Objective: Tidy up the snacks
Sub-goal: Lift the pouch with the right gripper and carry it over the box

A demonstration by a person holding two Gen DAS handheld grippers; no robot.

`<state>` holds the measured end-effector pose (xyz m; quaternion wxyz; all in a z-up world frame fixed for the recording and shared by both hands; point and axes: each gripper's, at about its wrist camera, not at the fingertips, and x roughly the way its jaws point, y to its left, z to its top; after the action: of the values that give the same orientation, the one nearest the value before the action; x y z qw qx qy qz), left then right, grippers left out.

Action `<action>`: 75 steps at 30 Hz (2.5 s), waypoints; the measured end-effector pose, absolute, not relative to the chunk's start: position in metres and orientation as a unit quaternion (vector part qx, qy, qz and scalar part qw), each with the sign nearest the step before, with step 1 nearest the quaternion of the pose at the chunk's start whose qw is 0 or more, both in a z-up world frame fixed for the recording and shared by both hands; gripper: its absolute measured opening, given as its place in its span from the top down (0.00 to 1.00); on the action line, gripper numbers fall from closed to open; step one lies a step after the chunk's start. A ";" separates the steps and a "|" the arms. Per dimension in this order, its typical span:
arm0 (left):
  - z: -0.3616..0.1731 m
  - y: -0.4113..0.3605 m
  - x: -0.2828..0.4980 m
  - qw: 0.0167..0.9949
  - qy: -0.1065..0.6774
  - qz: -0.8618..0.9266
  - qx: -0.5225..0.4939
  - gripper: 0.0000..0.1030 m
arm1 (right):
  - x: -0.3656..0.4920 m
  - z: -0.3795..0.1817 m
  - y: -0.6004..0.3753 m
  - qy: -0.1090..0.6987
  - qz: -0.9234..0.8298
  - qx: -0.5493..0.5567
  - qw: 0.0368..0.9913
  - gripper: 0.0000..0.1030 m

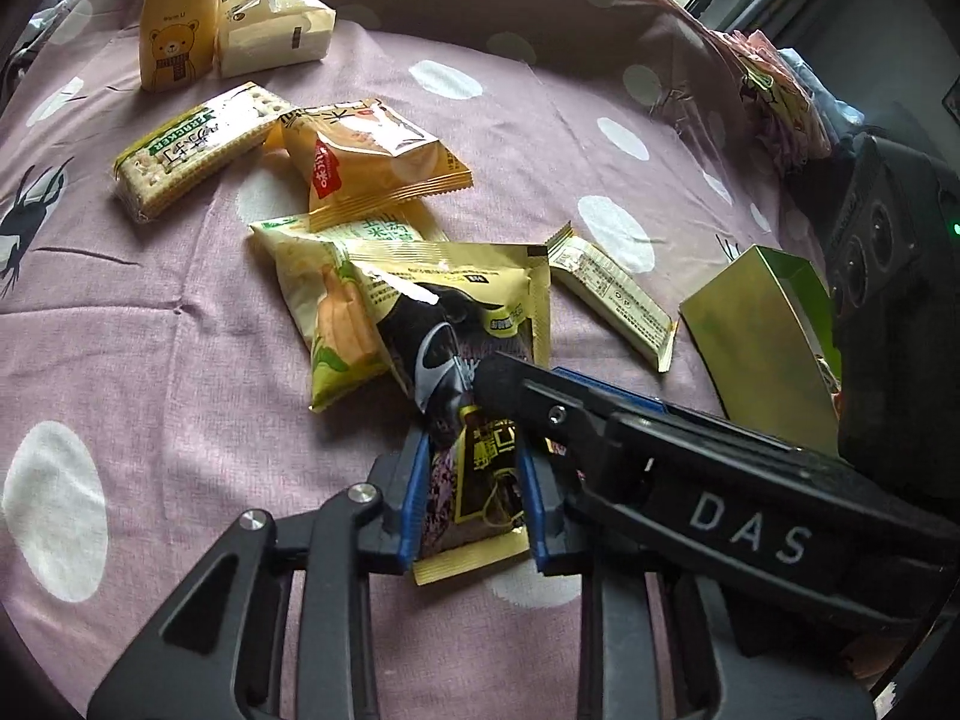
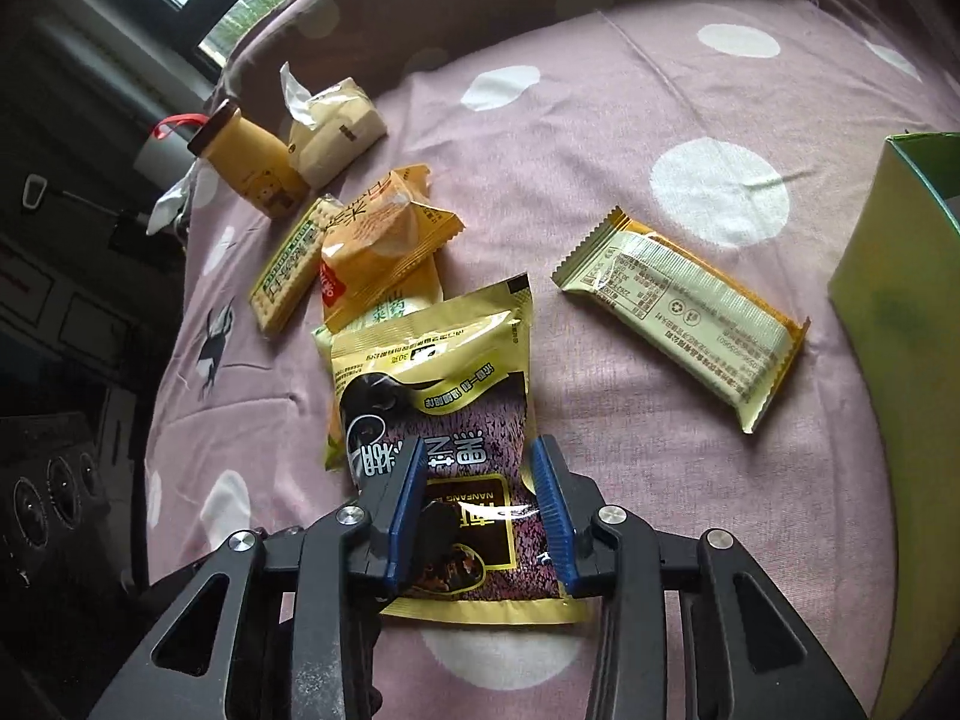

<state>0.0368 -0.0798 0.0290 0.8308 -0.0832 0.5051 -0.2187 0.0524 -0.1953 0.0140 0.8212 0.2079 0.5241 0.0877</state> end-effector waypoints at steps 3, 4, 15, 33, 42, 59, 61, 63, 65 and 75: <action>0.034 -0.080 0.033 0.829 0.498 -0.239 -0.091 0.77 | 0.049 0.019 -0.194 0.514 0.101 0.218 0.824 0.62; 0.036 -0.080 0.031 0.825 0.500 -0.245 -0.097 0.78 | 0.047 0.023 -0.193 0.505 0.121 0.230 0.823 0.76; 0.058 -0.086 0.016 0.837 0.469 -0.272 -0.075 0.78 | 0.027 0.049 -0.191 0.468 0.118 0.215 0.849 0.77; 0.120 -0.102 -0.023 0.884 0.337 -0.320 -0.051 0.78 | -0.022 0.125 -0.207 0.352 0.099 0.192 0.911 0.77; 0.145 -0.139 -0.039 0.889 0.287 -0.357 -0.023 0.78 | -0.049 0.154 -0.236 0.295 0.060 0.191 0.934 0.77; 0.150 -0.214 -0.046 0.853 0.277 -0.441 -0.003 0.78 | -0.080 0.167 -0.307 0.265 -0.038 0.206 0.941 0.77; 0.149 -0.221 -0.045 0.848 0.279 -0.450 0.000 0.78 | -0.083 0.166 -0.315 0.264 -0.046 0.210 0.940 0.77; 0.148 -0.229 -0.046 0.844 0.283 -0.456 0.001 0.78 | -0.085 0.165 -0.322 0.263 -0.055 0.215 0.939 0.77; 0.147 -0.237 -0.045 0.840 0.287 -0.460 0.006 0.78 | -0.087 0.163 -0.329 0.264 -0.062 0.222 0.937 0.77; 0.129 -0.265 -0.038 0.816 0.331 -0.474 0.009 0.78 | -0.086 0.145 -0.357 0.294 -0.091 0.243 0.920 0.77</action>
<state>-0.0378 -0.2647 0.1295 0.8158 0.0086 0.3311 -0.4740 -0.0864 -0.3568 0.1455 0.9199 0.2428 0.2942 -0.0910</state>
